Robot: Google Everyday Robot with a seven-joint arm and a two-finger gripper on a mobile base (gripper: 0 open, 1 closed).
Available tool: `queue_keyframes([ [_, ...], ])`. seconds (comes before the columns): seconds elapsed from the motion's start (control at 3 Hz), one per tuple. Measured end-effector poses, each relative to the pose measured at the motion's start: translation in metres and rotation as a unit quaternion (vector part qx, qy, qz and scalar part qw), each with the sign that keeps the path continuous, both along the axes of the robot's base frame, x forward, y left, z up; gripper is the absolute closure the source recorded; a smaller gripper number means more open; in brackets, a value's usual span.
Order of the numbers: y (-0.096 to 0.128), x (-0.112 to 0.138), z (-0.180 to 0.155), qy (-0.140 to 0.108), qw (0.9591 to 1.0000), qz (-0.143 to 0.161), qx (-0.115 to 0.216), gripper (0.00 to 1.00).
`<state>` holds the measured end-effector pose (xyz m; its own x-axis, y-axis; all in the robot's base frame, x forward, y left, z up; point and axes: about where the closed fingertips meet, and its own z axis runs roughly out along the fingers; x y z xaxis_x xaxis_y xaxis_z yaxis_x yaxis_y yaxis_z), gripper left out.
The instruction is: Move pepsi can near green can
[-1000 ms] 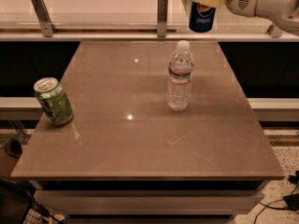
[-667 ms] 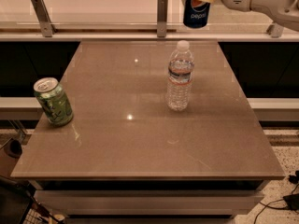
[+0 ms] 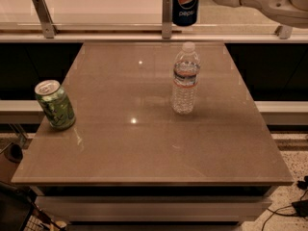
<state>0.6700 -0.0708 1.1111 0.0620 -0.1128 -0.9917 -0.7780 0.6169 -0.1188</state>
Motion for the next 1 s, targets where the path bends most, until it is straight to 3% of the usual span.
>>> queue_keyframes([
  [1.0,0.054,-0.044,-0.016,0.012,0.9993,0.033,0.011,1.00],
])
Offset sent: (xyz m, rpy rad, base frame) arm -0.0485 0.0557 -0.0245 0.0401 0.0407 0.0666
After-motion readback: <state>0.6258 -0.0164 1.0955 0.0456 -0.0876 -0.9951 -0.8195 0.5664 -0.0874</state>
